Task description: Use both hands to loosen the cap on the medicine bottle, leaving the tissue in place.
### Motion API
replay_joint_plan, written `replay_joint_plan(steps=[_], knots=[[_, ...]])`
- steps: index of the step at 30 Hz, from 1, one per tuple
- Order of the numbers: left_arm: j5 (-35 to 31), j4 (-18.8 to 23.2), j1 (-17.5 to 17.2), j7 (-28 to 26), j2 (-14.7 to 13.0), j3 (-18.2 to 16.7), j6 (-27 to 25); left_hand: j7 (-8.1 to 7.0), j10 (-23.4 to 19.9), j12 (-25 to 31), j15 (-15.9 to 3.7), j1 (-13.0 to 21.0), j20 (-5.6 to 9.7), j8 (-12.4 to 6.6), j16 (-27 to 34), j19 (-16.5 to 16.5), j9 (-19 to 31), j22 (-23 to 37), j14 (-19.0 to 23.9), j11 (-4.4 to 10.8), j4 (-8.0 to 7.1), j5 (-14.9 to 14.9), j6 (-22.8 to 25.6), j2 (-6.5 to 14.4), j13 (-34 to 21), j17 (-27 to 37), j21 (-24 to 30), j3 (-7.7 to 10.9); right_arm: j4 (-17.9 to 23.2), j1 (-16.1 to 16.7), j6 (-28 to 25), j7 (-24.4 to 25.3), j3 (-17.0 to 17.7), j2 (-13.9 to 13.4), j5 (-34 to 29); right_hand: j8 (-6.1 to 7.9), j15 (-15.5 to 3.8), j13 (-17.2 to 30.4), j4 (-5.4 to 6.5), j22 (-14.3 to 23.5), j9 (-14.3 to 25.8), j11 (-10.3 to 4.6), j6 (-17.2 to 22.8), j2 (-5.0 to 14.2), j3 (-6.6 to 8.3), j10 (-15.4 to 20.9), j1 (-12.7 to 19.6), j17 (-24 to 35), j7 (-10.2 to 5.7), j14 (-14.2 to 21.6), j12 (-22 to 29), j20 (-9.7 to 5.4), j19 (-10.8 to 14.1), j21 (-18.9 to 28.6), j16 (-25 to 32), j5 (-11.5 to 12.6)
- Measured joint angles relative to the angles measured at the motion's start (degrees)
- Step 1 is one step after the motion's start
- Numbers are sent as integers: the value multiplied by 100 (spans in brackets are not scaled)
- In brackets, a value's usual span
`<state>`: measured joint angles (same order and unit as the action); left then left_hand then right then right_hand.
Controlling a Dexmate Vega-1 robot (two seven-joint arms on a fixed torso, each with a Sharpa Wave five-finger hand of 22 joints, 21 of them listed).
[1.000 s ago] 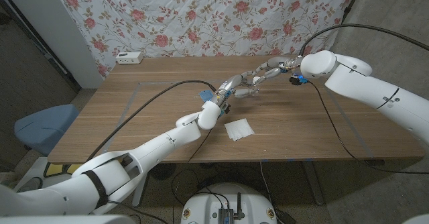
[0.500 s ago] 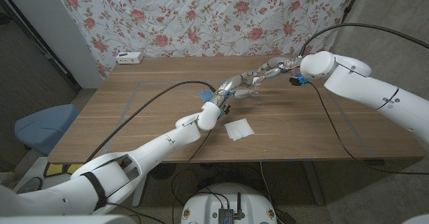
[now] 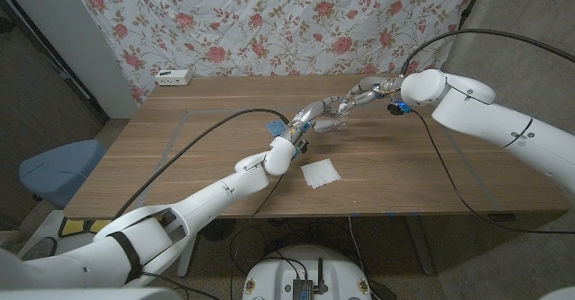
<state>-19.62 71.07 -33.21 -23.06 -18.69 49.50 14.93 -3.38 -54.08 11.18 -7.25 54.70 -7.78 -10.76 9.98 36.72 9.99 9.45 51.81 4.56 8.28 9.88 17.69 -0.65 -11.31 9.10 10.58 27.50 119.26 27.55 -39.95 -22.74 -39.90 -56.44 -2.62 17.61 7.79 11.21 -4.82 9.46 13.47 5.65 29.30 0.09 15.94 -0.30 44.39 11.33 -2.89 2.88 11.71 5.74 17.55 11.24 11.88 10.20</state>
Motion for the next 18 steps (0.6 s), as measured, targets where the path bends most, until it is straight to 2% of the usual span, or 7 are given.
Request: replay_joint_plan(steps=[7,11,15,18], knots=[[-14,12,-6,-1,-3,-4,-5,0,0,-12,0,0,0,0,0,0,0,0,0,1,-8,-10,0,0,-1,0,0,9,91,-3,-64,70,-53,-3,-60,88,-42,0,-73,29,45,-2,141,38,26,104,38,0,-18,101,1,-37,79,0,23,0],[-16,14,-7,-1,-3,-5,-5,-22,1,9,0,-1,0,0,0,0,0,0,0,1,0,-1,20,-1,-1,0,0,46,132,16,-97,105,-75,-1,-96,88,-42,0,-74,30,53,18,172,55,27,124,55,-1,13,101,0,-79,121,22,22,0],[-16,16,-7,-1,-2,-6,-5,-152,1,10,0,-1,0,63,0,0,0,0,0,1,0,12,-182,-2,-1,0,0,47,132,16,-112,114,-75,-1,-117,88,-42,0,-96,30,53,18,172,71,49,124,72,0,13,101,1,-81,123,22,22,0],[-22,16,-7,-1,-1,-7,-5,-168,1,10,0,-2,0,104,0,0,0,0,0,1,0,13,-303,-2,-2,0,0,47,137,17,-119,115,-103,14,-130,88,-42,0,-119,30,56,18,172,77,26,124,77,-1,13,101,0,-81,123,21,23,0]])
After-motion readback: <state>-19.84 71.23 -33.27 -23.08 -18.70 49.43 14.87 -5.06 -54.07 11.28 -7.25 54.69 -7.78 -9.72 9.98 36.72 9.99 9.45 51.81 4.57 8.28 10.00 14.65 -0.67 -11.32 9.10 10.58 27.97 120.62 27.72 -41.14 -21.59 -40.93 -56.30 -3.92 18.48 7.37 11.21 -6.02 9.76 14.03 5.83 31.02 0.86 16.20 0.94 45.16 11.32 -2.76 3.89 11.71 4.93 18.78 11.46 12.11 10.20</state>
